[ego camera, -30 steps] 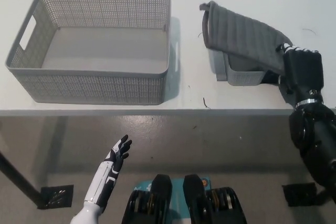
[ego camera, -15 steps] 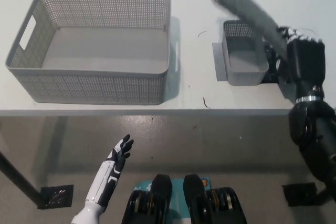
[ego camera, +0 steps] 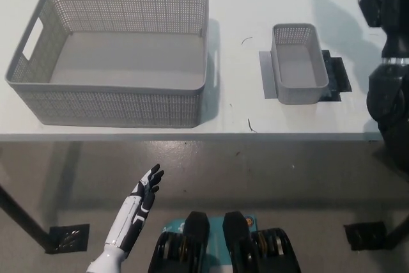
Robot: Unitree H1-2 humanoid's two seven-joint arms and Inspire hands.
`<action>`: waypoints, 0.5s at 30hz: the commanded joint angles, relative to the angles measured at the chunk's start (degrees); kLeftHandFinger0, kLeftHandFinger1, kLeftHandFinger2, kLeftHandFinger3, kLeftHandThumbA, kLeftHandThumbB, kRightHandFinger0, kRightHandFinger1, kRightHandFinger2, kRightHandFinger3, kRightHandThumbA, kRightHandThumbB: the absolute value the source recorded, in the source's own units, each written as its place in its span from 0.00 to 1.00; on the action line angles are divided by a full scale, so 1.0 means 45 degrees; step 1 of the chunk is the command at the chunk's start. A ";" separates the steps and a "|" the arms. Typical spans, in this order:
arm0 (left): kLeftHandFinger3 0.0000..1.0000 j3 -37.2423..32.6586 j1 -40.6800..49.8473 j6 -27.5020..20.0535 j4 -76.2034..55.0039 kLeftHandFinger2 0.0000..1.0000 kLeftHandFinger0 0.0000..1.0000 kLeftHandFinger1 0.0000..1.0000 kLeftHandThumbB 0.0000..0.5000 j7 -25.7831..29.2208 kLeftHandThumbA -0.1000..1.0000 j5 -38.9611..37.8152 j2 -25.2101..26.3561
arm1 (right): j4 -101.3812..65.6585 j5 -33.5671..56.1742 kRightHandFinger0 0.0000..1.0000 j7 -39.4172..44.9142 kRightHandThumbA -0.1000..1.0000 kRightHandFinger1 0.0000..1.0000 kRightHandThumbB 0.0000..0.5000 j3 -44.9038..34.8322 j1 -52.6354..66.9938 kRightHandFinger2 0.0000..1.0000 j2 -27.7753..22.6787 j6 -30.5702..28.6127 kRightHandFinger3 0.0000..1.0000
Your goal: Usethe right hand to pick up a oven gloves on top of a leveled container and place it into another larger container on the left side
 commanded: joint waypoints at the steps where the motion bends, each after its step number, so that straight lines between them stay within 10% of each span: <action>1: 1.00 0.0017 -0.0167 -0.0575 -0.0055 1.00 1.00 1.00 0.40 0.0222 1.00 0.0289 0.0115 | -0.0763 0.0004 0.00 0.0184 0.00 0.24 0.41 0.0113 -0.1053 0.70 -0.0004 0.0058 0.72; 15: 1.00 -0.0019 -0.0115 -0.0602 -0.0103 1.00 1.00 1.00 0.40 0.0107 1.00 0.0204 0.0156 | 0.1325 -0.0598 0.00 0.0514 0.00 0.25 0.43 0.2347 -0.2827 0.67 0.2251 -0.0066 0.66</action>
